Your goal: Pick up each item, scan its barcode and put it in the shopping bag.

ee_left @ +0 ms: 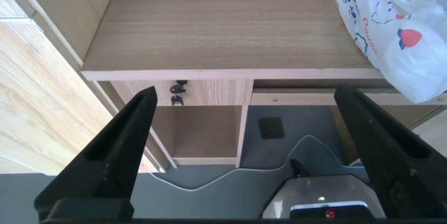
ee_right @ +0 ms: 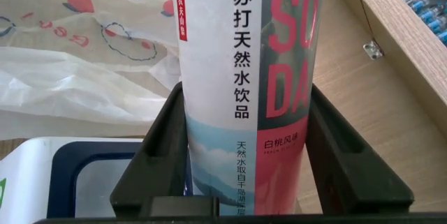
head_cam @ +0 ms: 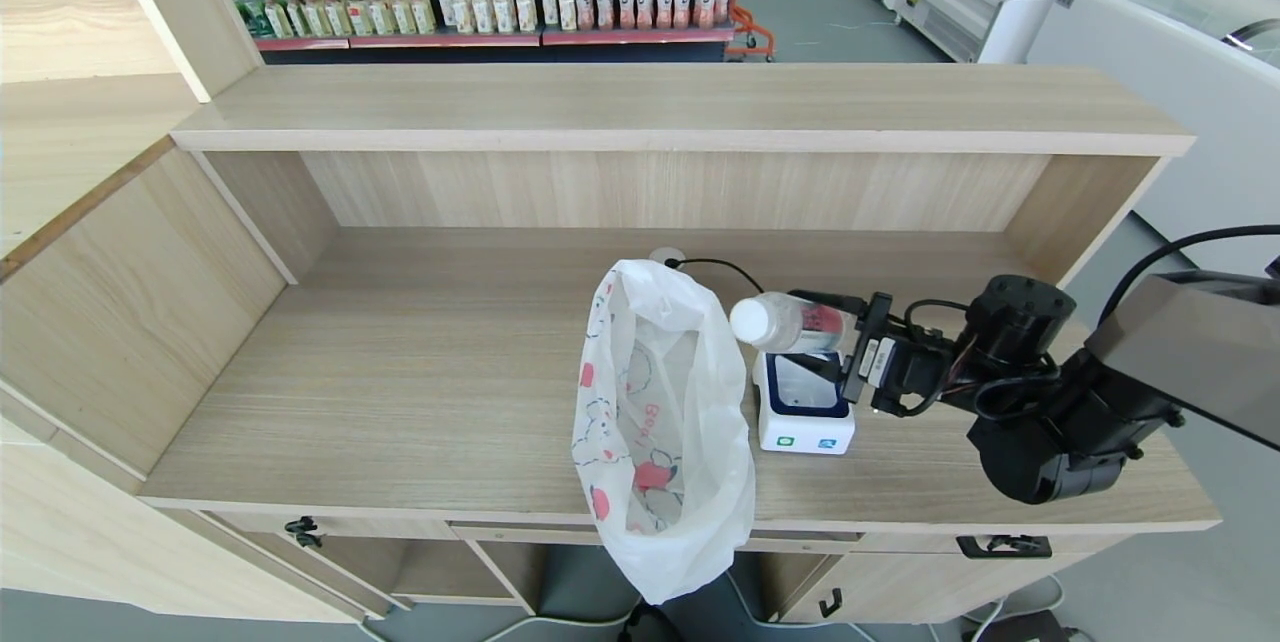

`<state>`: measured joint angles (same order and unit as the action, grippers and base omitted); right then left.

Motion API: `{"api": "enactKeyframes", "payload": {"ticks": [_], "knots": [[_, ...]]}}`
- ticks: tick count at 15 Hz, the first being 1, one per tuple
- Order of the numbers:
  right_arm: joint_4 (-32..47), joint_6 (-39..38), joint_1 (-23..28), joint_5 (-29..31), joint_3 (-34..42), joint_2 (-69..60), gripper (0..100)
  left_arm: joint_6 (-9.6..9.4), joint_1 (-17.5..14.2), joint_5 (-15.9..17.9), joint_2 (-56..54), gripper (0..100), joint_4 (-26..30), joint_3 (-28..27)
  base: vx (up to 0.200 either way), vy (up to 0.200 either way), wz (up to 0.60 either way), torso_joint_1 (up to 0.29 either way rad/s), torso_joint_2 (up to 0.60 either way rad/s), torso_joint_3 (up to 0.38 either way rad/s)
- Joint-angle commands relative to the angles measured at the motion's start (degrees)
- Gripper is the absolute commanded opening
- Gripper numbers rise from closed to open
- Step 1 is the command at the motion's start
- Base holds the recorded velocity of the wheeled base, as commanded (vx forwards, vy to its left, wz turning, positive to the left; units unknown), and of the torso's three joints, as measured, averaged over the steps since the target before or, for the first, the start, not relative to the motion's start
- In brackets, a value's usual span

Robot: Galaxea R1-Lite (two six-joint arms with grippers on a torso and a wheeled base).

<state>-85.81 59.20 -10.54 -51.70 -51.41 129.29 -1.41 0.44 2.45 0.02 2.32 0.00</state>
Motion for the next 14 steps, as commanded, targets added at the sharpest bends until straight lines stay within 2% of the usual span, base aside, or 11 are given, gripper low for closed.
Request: {"api": "enactKeyframes", "payload": {"ticks": [1, 5, 9, 11, 12, 13, 14], "knots": [[0.12, -0.05, -0.09, 0.02, -0.10, 0.17, 0, 0.01, 0.00, 0.01, -0.02, 100, 0.06, 0.00, 0.000, 0.000, 0.00, 0.000, 0.00, 0.000], [-0.41, -1.54, 0.17, -0.24, -0.01, -1.24, 0, 0.01, 0.00, 0.01, -0.02, 100, -0.03, 0.00, 0.000, 0.000, 0.00, 0.000, 0.00, 0.000], [-3.14, -6.64, 0.09, -0.59, -0.18, -2.03, 0, 0.01, 0.00, 0.01, -0.02, 100, 0.06, 0.00, 0.000, 0.000, 0.00, 0.000, 0.00, 0.000], [-2.78, -13.32, 0.35, -0.33, 0.78, -6.42, 0, 0.01, 0.00, 0.01, -0.02, 100, 0.06, 0.00, 0.000, 0.000, 0.00, 0.000, 0.00, 0.000], [-2.61, -20.09, 0.70, 0.90, 1.75, -10.38, 0, 0.01, 0.00, 0.01, -0.02, 100, -0.03, 0.00, 0.000, 0.000, 0.00, 0.000, 0.00, 0.000], [-1.11, -30.90, 2.20, 6.52, 5.09, -17.67, 0, 0.10, 0.00, 0.01, -0.02, 100, 0.06, 0.00, 0.000, 0.000, 0.00, 0.000, 0.00, 0.000], [1.00, -36.17, 2.72, 12.24, 7.55, -21.98, 0, 0.01, 0.00, 0.01, -0.02, 100, -0.03, 0.00, 0.000, 0.000, 0.00, 0.000, 0.00, 0.000]]}}
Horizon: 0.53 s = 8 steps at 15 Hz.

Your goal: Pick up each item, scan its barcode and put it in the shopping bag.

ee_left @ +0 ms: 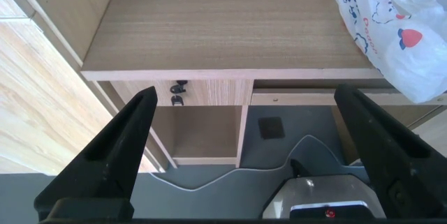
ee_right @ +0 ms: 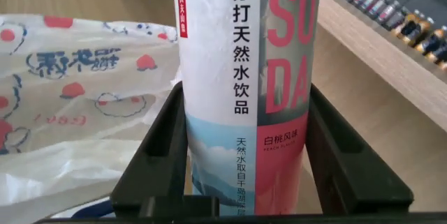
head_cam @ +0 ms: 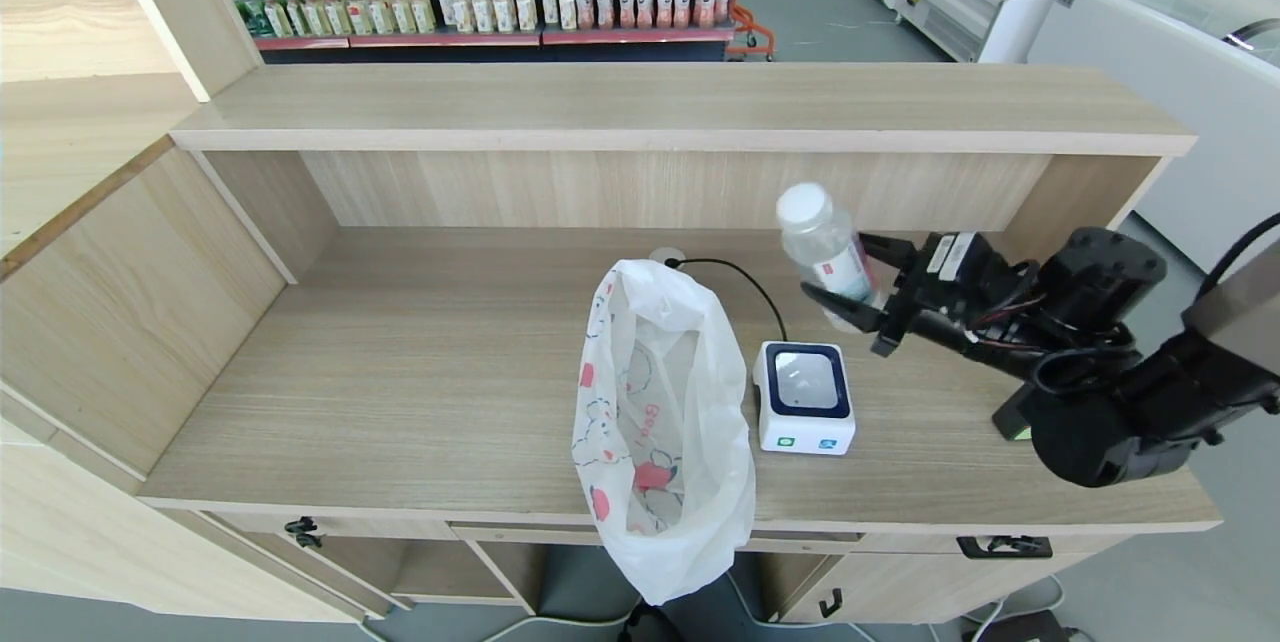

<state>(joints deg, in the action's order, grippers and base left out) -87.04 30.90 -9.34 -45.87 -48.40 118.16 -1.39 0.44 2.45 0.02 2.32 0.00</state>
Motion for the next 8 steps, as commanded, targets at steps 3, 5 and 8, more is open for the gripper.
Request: {"api": "enactKeyframes", "payload": {"ticks": [3, 5, 8], "knots": [[10.40, -21.76, 1.25, 23.72, 11.04, -19.64, 0, -0.02, 0.00, 0.01, -0.02, 100, 0.06, 0.00, 0.000, 0.000, 0.00, 0.000, 0.00, 0.000], [16.46, -29.58, -0.33, 33.22, 13.33, -21.84, 0, -0.02, 0.00, 0.01, -0.02, 100, -0.03, 0.00, 0.000, 0.000, 0.00, 0.000, 0.00, 0.000], [16.90, -33.36, -2.88, 36.21, 13.86, -21.75, 0, -0.02, 0.00, 0.01, -0.02, 100, -0.03, 0.00, 0.000, 0.000, 0.00, 0.000, 0.00, 0.000]]}}
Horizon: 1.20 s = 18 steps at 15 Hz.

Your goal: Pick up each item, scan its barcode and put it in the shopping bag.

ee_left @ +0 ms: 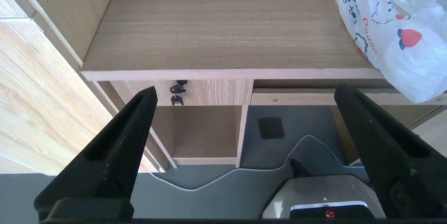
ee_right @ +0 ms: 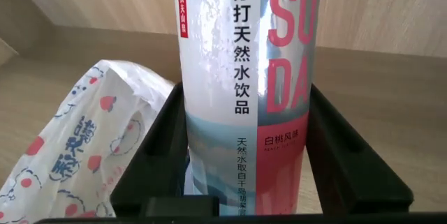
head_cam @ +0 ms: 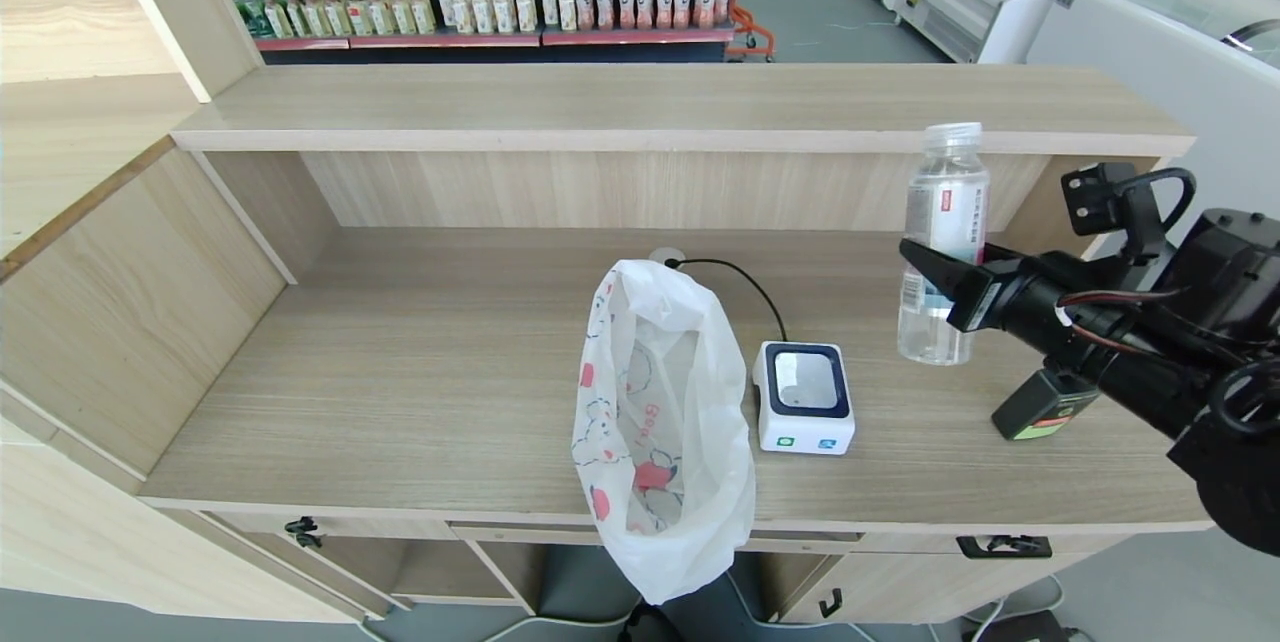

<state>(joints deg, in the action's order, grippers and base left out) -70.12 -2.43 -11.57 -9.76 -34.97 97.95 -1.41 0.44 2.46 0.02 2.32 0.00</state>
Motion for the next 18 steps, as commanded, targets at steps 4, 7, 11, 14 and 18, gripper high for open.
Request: {"api": "enactKeyframes", "payload": {"ticks": [4, 7, 11, 14, 18], "knots": [[-0.63, 0.49, -2.85, 0.18, 0.52, -1.62, 0, 0.01, 0.00, 0.00, -0.02, 100, 0.06, 0.00, 0.000, 0.000, 0.00, 0.000, 0.00, 0.000], [-0.81, 2.78, -3.37, -0.08, -0.45, -1.45, 0, 0.10, 0.00, 0.00, -0.02, 100, 0.06, 0.00, 0.000, 0.000, 0.00, 0.000, 0.00, 0.000], [-0.90, 5.33, -4.87, -0.08, -2.64, -1.01, 0, 0.01, 0.00, 0.00, -0.02, 100, 0.06, 0.00, 0.000, 0.000, 0.00, 0.000, 0.00, 0.000], [-7.22, 10.34, -6.98, -0.08, -7.48, 3.65, 0, -0.08, 0.00, 0.00, -0.02, 100, 0.06, 0.00, 0.000, 0.200, 0.00, -0.004, 0.00, 0.002], [-13.38, 13.41, -11.72, 0.45, -9.23, 10.24, 0, 0.01, 0.00, 0.00, -0.02, 100, 0.06, 0.00, 0.000, 0.050, 0.00, 0.004, 0.00, -0.002]]}}
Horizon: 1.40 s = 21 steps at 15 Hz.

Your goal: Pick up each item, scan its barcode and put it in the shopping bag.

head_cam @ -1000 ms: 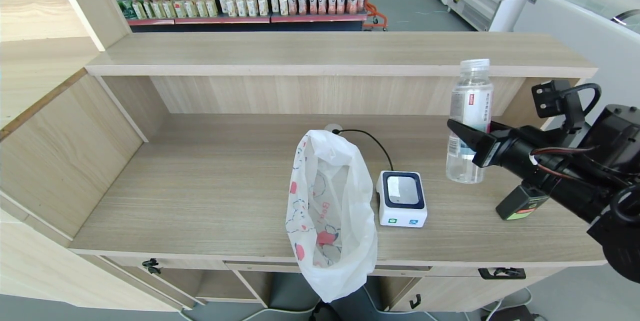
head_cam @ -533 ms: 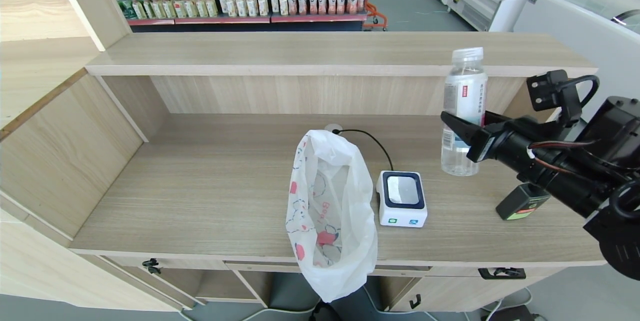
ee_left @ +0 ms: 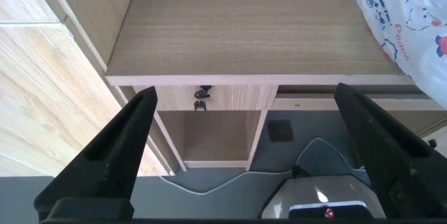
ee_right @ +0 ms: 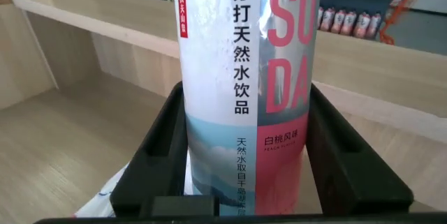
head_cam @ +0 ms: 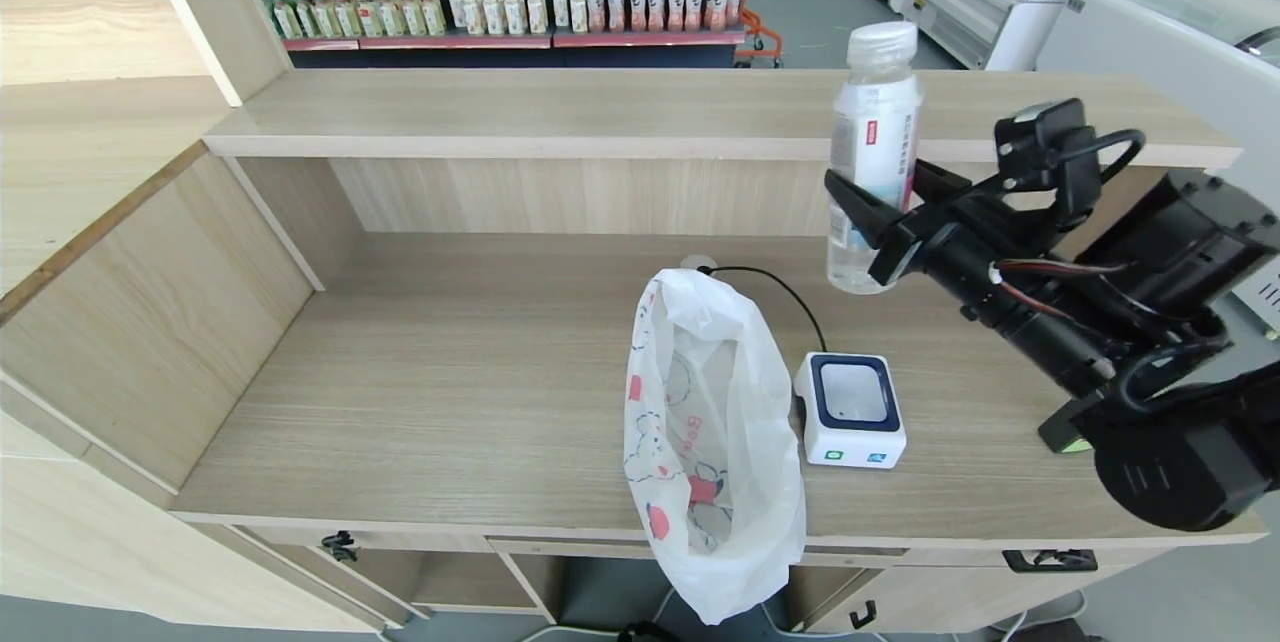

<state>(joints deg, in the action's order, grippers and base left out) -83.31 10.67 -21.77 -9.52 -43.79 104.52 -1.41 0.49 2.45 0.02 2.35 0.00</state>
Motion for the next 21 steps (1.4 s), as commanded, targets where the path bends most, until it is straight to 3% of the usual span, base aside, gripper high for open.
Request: {"api": "enactKeyframes", "payload": {"ticks": [1, 6, 12, 17, 21], "knots": [[-1.42, 0.50, -2.75, 0.29, -0.86, 5.87, 0, 0.01, -0.05, 0.01, -0.02, 100, 0.02, 0.00, 0.000, 0.000, 0.00, 0.000, 0.00, 0.000], [-6.69, 1.55, -5.03, 0.12, -4.11, 17.38, 0, 0.01, -0.05, 0.01, -0.02, 100, 0.02, 0.00, 0.000, 0.000, 0.00, 0.000, 0.00, 0.000], [-6.69, -2.49, -8.37, -0.32, -17.03, 25.12, 0, 0.01, -0.05, 0.01, -0.02, 100, 0.02, 0.00, 0.000, 0.000, 0.00, 0.000, 0.00, 0.000], [-6.69, -2.41, -8.81, -0.85, -17.12, 28.72, 0, 0.01, -0.05, 0.01, -0.02, 100, 0.02, 0.00, 0.000, 0.000, 0.00, 0.000, 0.00, 0.000], [-6.69, -2.58, -6.70, -4.54, -19.40, 32.32, 0, 0.01, -0.05, 0.01, -0.02, 100, 0.02, 0.00, 0.000, 0.000, 0.00, 0.000, 0.00, 0.000]]}}
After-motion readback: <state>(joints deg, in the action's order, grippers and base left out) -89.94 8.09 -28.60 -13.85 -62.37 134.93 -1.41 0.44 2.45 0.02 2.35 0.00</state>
